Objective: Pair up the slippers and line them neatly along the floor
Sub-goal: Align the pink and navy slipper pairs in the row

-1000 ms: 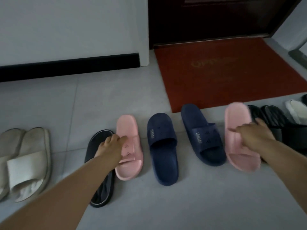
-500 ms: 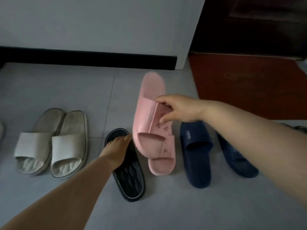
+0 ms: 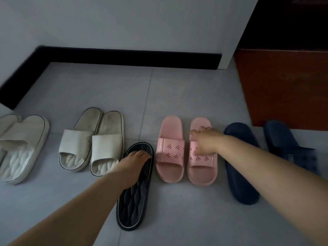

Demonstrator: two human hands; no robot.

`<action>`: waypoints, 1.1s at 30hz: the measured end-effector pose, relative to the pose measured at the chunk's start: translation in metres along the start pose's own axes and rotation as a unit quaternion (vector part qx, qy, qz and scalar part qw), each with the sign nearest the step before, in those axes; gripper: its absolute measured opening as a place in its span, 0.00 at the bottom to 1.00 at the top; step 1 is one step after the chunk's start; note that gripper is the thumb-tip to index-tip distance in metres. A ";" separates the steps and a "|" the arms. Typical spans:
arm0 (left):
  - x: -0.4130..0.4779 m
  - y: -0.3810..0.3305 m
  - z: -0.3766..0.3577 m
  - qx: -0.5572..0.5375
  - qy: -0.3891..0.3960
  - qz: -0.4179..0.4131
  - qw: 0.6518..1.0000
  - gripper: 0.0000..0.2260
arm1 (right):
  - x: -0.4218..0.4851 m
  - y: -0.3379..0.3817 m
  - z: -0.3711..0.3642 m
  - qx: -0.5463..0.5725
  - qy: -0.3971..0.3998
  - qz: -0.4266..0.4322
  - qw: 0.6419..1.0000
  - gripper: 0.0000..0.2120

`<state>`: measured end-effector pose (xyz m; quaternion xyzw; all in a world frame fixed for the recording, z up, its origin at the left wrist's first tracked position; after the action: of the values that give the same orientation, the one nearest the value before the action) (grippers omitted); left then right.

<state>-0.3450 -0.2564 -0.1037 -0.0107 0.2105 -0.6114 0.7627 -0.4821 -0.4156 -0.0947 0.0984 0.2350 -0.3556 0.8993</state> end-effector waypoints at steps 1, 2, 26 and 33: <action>0.001 0.000 0.000 0.010 0.000 0.005 1.000 0.32 | -0.004 -0.003 -0.008 0.025 0.025 -0.007 0.999 0.40; 0.002 -0.002 0.000 0.022 0.000 0.007 1.000 0.33 | -0.008 0.000 -0.014 0.074 0.046 -0.005 0.996 0.41; 0.009 -0.002 0.012 0.067 0.016 0.049 0.996 0.28 | -0.011 0.033 -0.014 0.188 -0.004 0.030 0.982 0.30; 0.005 0.007 0.012 0.077 0.000 0.063 0.995 0.32 | -0.018 0.039 -0.014 0.120 -0.005 0.032 0.992 0.25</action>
<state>-0.3332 -0.2626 -0.0963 0.0620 0.1631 -0.5763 0.7984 -0.4724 -0.3717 -0.0978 0.2112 0.1826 -0.3530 0.8930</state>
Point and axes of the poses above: each hand's wrist, its own x-axis towards the middle knuckle, its own z-axis out of the back of the hand, y = z × x, the point moved 10 cm from there along x, towards the middle knuckle, and after that the axes turned 8 degrees about -y, right-handed, at the moved point
